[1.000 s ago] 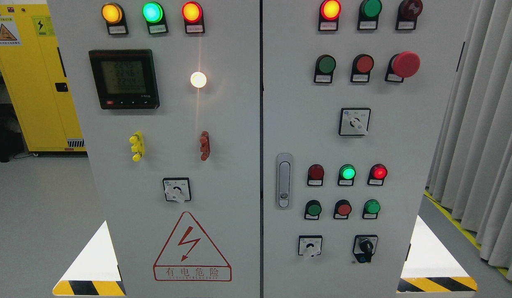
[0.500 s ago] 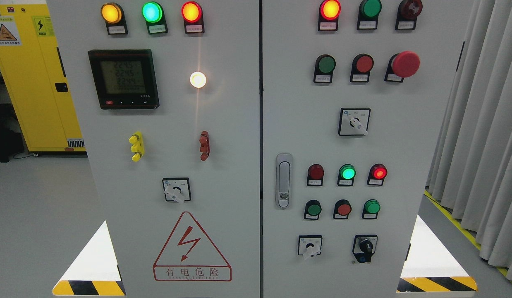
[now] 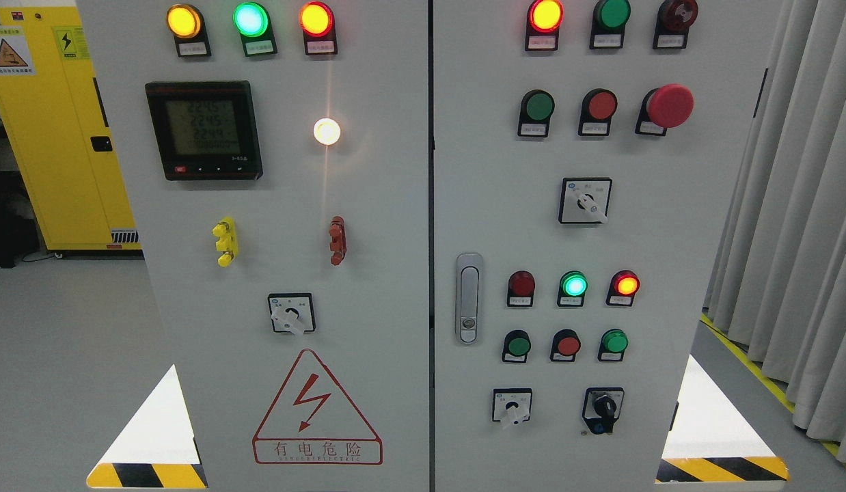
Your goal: Press green start button
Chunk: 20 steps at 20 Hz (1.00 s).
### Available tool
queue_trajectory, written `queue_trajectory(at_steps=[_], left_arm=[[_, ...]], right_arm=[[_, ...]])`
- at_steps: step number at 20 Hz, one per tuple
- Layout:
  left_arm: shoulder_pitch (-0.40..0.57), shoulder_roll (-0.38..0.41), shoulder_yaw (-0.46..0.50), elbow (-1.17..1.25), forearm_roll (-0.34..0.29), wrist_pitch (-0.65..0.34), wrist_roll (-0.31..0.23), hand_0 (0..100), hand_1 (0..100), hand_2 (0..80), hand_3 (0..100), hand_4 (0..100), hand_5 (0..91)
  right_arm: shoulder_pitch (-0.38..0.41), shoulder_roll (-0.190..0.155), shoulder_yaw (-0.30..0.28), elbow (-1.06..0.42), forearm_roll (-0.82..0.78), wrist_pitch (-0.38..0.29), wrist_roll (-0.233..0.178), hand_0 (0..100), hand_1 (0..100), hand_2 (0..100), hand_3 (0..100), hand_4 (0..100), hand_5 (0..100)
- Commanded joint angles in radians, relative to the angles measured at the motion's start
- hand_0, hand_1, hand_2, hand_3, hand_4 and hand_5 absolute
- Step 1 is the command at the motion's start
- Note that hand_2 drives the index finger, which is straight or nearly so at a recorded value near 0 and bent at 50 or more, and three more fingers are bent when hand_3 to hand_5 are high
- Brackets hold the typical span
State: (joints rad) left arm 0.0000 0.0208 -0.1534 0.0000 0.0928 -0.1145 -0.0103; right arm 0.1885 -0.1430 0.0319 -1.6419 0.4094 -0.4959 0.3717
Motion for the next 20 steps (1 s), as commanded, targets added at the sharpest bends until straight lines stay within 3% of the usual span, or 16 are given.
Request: queue_trajectory(at_steps=[1,9,14,16,20], left_arm=[[-0.025,0.005,0.002,-0.026,0.001,-0.001,-0.004,12,56,0.0,0,0,0.0],[-0.025,-0.022,0.003,-0.028,0.001,-0.001,-0.004,12,56,0.0,0,0,0.0],[-0.025,-0.059,0.003,-0.028,0.001,0.001,-0.004,12,56,0.0,0,0,0.0],[-0.025,-0.068,0.003,-0.028,0.001,-0.001,-0.004,12,56,0.0,0,0,0.0],[-0.025,-0.070,0.002,-0.028,0.001,-0.001,-0.004,12,56,0.0,0,0,0.0]], right_arm=[[-0.125,0.005,-0.116,-0.286,0.156,0.000,-0.017,20,52,0,46,50,42],[-0.270,0.005,-0.133,-0.314,0.339,0.000,-0.022,26,55,0,60,61,55],[-0.356,0.005,-0.126,-0.311,0.456,0.002,-0.016,27,57,0,65,65,60],[-0.374,0.005,-0.118,-0.311,0.474,0.003,-0.014,29,62,0,67,68,67],[-0.408,0.005,-0.104,-0.300,0.520,0.008,-0.004,31,62,0,66,69,68]])
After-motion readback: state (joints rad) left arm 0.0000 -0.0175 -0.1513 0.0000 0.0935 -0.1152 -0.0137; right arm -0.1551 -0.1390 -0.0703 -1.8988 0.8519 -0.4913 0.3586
